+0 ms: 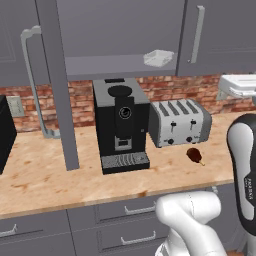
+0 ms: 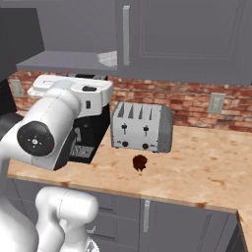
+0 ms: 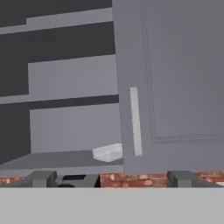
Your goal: Retrieve the tupperware from the cabinet, then place the raw meat into the tupperware to avoid contamination.
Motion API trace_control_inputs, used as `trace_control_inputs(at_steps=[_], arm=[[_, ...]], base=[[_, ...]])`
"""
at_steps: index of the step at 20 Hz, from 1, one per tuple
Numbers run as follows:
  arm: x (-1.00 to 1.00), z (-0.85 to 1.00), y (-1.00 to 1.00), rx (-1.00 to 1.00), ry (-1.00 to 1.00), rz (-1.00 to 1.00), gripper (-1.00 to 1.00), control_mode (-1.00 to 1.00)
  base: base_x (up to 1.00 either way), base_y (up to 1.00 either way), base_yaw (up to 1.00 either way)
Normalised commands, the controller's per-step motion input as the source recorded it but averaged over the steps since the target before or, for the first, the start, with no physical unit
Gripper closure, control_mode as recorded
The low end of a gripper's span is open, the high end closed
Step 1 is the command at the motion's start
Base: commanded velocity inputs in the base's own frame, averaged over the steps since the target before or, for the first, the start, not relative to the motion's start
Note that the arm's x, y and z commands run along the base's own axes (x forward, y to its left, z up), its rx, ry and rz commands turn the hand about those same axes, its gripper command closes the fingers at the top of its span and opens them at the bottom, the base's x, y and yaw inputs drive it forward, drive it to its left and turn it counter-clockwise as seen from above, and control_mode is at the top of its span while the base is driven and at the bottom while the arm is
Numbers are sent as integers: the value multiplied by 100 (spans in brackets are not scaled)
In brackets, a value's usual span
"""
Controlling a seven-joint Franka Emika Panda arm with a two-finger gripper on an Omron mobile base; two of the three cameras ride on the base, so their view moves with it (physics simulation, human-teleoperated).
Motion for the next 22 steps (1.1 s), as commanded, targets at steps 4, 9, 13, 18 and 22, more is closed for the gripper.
trace_control_inputs(at_steps=[4, 9, 13, 18, 22], arm=[[7, 8, -3, -5, -7, 0, -100, -100], [6, 6, -1, -3, -10, 0, -100, -100], [7, 5, -3, -3, -8, 0, -100, -100], [11, 1, -5, -4, -3, 0, -100, -100], [18, 0, -10, -5, 0, 0, -100, -100]], base=[[0, 0, 0], [0, 0, 0], [0, 0, 0], [0, 0, 0], [0, 0, 0]])
